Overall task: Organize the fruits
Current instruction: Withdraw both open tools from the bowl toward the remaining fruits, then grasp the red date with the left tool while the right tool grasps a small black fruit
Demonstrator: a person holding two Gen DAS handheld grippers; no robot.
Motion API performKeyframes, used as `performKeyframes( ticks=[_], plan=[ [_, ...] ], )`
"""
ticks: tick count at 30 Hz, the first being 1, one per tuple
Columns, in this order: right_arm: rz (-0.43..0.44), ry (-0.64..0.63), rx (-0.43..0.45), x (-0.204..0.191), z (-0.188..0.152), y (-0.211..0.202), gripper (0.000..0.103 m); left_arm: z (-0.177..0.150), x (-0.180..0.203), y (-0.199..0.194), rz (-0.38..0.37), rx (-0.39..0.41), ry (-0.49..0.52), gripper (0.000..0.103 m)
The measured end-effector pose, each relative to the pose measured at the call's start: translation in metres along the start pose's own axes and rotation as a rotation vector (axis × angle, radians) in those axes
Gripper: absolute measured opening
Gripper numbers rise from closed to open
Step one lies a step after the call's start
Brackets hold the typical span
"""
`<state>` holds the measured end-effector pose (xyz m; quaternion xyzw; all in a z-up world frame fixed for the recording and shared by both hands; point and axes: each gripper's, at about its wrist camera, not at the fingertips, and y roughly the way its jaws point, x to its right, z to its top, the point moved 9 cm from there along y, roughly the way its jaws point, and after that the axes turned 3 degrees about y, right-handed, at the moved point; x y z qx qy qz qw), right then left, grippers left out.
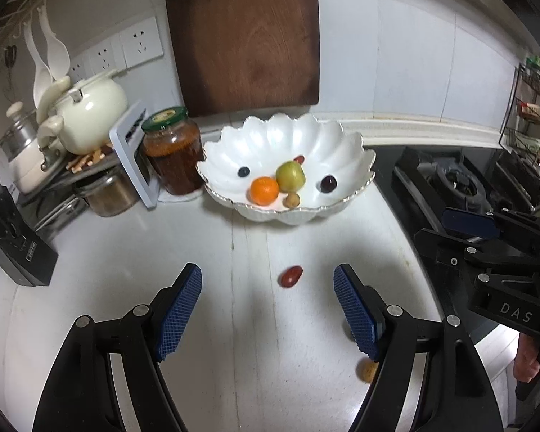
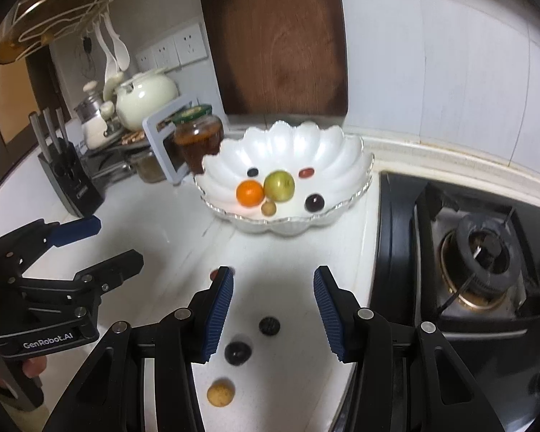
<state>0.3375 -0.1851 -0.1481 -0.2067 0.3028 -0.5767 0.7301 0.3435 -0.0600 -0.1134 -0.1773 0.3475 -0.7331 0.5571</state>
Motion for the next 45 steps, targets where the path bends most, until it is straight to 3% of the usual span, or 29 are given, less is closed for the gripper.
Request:
performKeyframes(
  ticks=[18, 45],
  plan=[
    [-0.052, 0.063, -0.099, -0.004, -0.025, 0.03, 0.048, -0.015, -0.006, 0.035, -0.089, -0.035, 0.088, 0.07],
    [-0.058, 0.183, -0.288, 0.005, -0.062, 0.087, 0.048, -0.033, 0.016, 0.122, -0.239, -0.194, 0.199, 0.053]
  ],
)
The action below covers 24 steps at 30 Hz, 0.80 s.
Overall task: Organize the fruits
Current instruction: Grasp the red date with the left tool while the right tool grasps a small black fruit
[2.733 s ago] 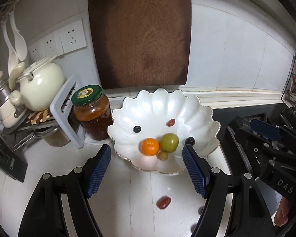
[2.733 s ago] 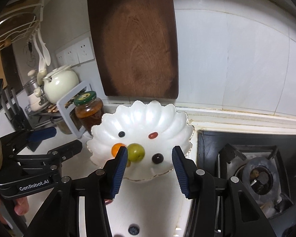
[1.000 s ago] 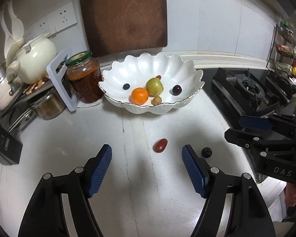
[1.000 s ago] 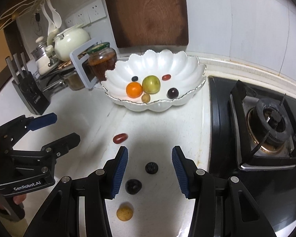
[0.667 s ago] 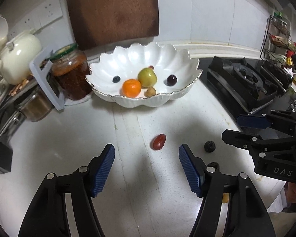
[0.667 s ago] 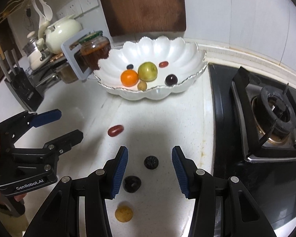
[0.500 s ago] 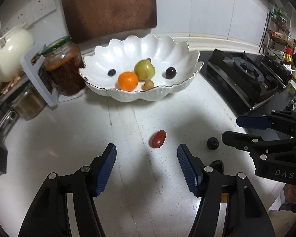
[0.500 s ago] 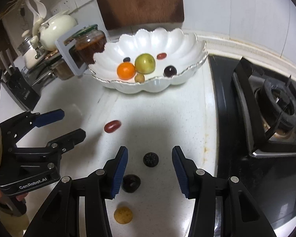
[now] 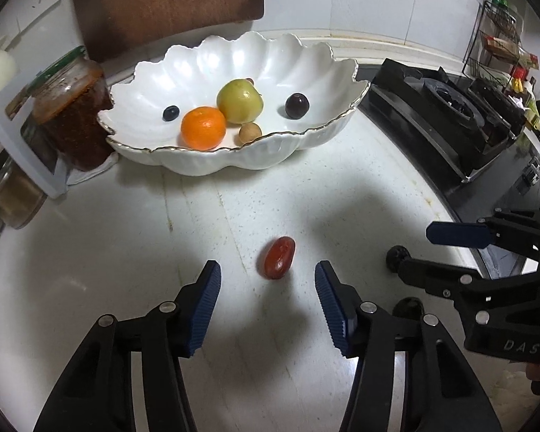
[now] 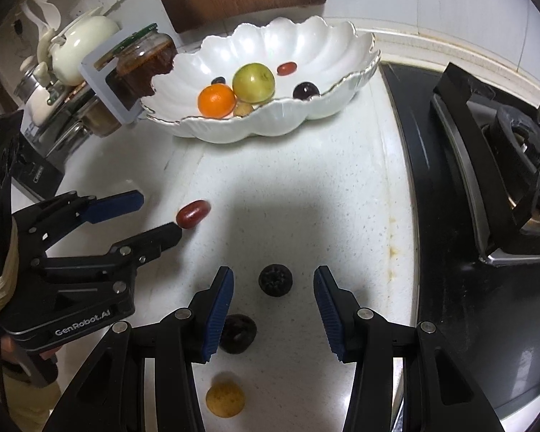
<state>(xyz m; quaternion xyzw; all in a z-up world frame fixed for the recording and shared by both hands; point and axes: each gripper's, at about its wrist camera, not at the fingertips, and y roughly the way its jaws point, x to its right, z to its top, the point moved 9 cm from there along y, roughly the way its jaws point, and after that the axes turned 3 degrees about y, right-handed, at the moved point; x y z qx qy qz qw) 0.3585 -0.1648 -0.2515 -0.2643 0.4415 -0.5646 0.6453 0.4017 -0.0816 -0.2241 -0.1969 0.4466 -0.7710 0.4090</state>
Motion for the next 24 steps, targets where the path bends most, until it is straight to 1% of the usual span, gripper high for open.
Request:
performKeyframes(
  ticks=[4, 13, 15, 20, 22, 24],
  plan=[
    [0.004, 0.018, -0.022, 0.002, -0.002, 0.006, 0.048, 0.006, 0.0, 0.006, -0.002, -0.002, 0.002, 0.051],
    [-0.002, 0.022, -0.042, 0.004, -0.001, 0.015, 0.046, 0.006, 0.004, 0.024, -0.016, -0.042, 0.009, 0.044],
    [-0.003, 0.02, -0.048, 0.004, -0.002, 0.017, 0.041, 0.004, 0.005, 0.026, -0.02, -0.048, 0.004, 0.041],
    [-0.01, 0.009, -0.051, 0.004, -0.004, 0.021, 0.036, 0.001, 0.003, 0.029, -0.02, -0.05, -0.015, 0.033],
    [-0.01, 0.006, -0.053, 0.003, -0.004, 0.022, 0.031, -0.001, 0.003, 0.03, -0.025, -0.057, -0.026, 0.027],
    [-0.007, 0.002, -0.052, 0.003, -0.004, 0.022, 0.025, -0.002, 0.004, 0.03, -0.029, -0.056, -0.029, 0.023]
  ],
)
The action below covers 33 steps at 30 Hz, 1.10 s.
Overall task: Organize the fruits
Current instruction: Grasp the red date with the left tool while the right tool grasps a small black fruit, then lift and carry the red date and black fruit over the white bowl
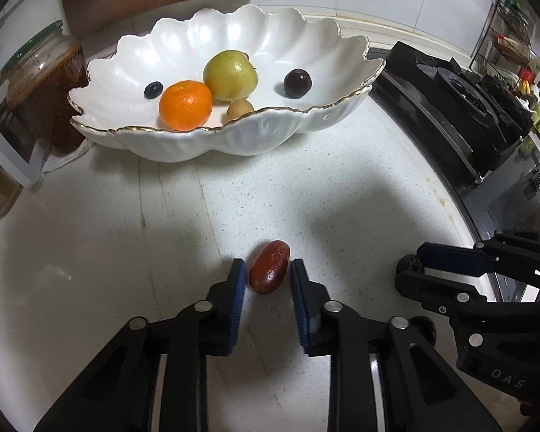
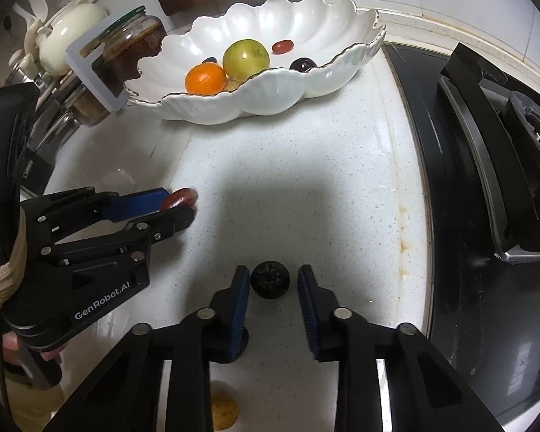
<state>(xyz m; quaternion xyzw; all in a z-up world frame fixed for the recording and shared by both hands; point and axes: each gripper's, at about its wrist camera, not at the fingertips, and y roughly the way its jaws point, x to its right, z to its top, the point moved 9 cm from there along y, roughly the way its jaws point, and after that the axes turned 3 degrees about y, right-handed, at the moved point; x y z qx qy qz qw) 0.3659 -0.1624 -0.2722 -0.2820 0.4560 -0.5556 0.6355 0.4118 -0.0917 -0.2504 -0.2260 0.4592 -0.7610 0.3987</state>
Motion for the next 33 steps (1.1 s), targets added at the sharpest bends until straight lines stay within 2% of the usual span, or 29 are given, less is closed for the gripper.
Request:
performKeyframes(
  ticks=[6, 16, 33],
  plan=[
    [-0.001, -0.016, 0.01, -0.001, -0.001, -0.002, 0.024, -0.001, 0.001, -0.001, 0.009, 0.006, 0.002, 0.019],
    [0.016, -0.021, 0.046, -0.002, 0.002, -0.016, 0.024, -0.002, 0.003, -0.02, 0.018, 0.042, -0.045, 0.018],
    [0.045, -0.074, 0.18, -0.009, 0.014, -0.064, 0.024, -0.002, 0.011, -0.074, 0.055, 0.153, -0.151, 0.018]
  ],
)
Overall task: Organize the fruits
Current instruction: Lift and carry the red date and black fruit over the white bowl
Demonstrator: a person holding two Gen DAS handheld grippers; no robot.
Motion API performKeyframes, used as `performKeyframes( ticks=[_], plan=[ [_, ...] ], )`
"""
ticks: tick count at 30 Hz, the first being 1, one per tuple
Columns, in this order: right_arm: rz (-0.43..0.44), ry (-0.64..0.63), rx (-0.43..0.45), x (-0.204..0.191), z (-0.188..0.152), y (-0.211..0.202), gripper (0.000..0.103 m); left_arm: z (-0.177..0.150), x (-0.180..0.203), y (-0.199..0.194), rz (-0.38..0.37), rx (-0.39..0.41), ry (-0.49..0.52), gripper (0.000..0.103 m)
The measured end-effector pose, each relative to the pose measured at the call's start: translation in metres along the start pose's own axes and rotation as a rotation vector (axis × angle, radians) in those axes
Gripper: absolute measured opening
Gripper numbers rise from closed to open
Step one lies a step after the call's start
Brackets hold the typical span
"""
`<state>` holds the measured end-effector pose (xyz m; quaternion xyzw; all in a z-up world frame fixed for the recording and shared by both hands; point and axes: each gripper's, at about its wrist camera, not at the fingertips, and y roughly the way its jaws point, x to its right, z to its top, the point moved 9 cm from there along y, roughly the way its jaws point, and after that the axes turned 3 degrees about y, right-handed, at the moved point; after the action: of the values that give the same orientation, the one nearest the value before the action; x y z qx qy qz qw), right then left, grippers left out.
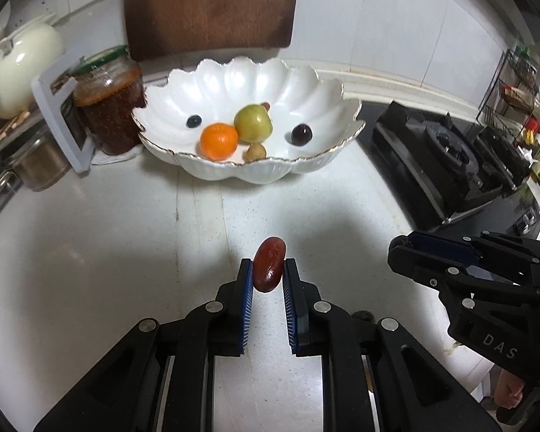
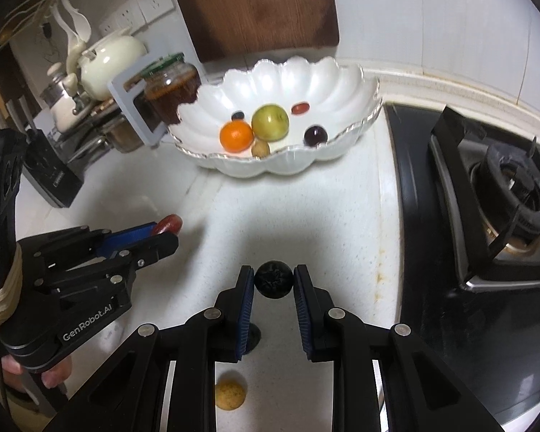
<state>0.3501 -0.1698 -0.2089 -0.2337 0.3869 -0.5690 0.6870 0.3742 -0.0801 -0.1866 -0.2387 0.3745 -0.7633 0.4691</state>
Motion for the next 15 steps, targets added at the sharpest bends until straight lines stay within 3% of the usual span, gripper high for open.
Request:
performKeyframes(
  ticks=[15],
  plan=[
    [0.023, -0.044, 0.146, -0.006, 0.032, -0.041, 0.024, 0.027, 0.005, -0.05, 0.06, 0.136, -0.03, 0.018]
  ],
)
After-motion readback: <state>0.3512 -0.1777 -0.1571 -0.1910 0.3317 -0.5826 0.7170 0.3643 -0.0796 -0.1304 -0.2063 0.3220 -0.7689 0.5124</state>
